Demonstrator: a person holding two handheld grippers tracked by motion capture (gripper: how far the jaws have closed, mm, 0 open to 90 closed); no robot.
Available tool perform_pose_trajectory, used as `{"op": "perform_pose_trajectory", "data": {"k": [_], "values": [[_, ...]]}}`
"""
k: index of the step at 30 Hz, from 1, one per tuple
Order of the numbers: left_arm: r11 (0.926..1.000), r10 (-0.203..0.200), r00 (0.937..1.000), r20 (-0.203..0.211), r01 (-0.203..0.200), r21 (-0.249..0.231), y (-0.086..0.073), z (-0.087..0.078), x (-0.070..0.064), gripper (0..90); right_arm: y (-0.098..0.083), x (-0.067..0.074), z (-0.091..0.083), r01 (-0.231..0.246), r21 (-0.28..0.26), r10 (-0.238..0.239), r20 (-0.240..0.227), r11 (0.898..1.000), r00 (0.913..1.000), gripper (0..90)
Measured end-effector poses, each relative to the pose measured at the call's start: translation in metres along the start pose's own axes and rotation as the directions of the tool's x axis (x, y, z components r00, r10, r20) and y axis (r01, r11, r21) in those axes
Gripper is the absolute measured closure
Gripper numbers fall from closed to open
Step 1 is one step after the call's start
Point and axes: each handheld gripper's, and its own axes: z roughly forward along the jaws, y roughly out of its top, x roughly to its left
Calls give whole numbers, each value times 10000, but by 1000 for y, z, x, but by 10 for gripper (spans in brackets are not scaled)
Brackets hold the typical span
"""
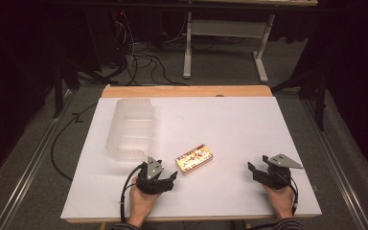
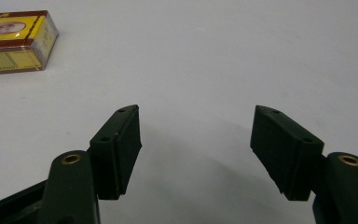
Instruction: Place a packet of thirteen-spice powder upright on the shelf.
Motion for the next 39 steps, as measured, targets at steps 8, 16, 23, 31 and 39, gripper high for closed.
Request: {"op": "perform_pose_trajectory", "data": {"k": [8,16,23,31,39], "values": [[9999,68,9999,100,-69,118,0,-2,0,279,0,1,1,-8,122,8,-24,9999,10000,337],[9996,182,9998,-12,-181,202,-2,0,-1,267,0,1,0,13,33,-13,-24,10000,10000,336],[9993,329,9994,-50,-328,156,-4,-1,-4,260,0,1,0,23,30,-23,-12,10000,10000,335],[9998,133,9995,272,-137,148,1,-6,-15,277,0,2,0,60,20,-60,36,10000,10000,335],[9975,-100,9996,264,81,698,6,-6,-29,270,0,1,0,104,-51,-104,-15,9999,9999,335]]}}
